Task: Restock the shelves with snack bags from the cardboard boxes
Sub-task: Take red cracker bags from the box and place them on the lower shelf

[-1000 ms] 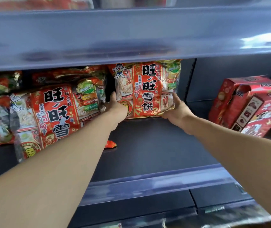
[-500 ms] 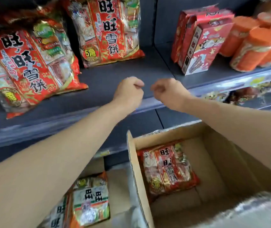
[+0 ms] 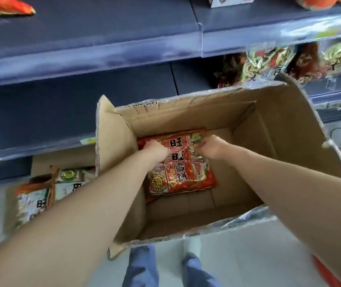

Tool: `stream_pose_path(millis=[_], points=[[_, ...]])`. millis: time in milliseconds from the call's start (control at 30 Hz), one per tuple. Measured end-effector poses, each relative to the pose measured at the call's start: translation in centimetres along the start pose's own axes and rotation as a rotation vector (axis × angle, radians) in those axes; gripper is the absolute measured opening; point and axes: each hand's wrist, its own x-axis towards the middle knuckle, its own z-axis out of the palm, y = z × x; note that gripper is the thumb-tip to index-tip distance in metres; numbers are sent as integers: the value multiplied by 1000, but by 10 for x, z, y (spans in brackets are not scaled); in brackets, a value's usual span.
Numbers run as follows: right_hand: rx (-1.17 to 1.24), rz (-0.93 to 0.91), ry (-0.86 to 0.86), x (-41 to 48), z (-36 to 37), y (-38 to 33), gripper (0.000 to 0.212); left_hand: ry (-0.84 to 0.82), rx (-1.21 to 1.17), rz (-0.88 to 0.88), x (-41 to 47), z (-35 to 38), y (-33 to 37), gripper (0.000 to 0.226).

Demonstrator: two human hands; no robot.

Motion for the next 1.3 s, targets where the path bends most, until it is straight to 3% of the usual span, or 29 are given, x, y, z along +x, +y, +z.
stream_pose_path(millis=[167,267,333,400,533,600,733,800,833,967,1133,1300], points=[[182,71,-143,51,31,32,57,52,-79,-120,47,21,-25,48],[366,101,-219,84,50,47,91,0,-202,-183,69,27,-35,34],[454,140,-182,109,64,59,97,-33,-249,-221,81,30,-41,26],[546,186,-165,124,73,65,85,-51,-312,-242,91,34,-47,22],[688,231,-227,112,64,58,37,-86,-366,-261,93,38,-43,23],[669,233,-257,98,52,57,28,-109,-383,-247,81,36,-36,6],[637,230,-261,50,18,50,14,-124,-399,-205,47,27,-17,12],[655,234,-258,23,3,47,14,-98,-377,-170,25,21,-7,4],[670,239,-259,8,-3,46,15,-77,-366,-152,15,19,-3,11],[636,226,-256,-44,-25,43,34,-17,-316,-74,-29,5,15,47],[625,114,-137,-94,-54,43,107,135,-251,11,-88,-16,34,73],[643,29,-42,-149,-93,22,106,190,-293,131,-133,-46,59,81]])
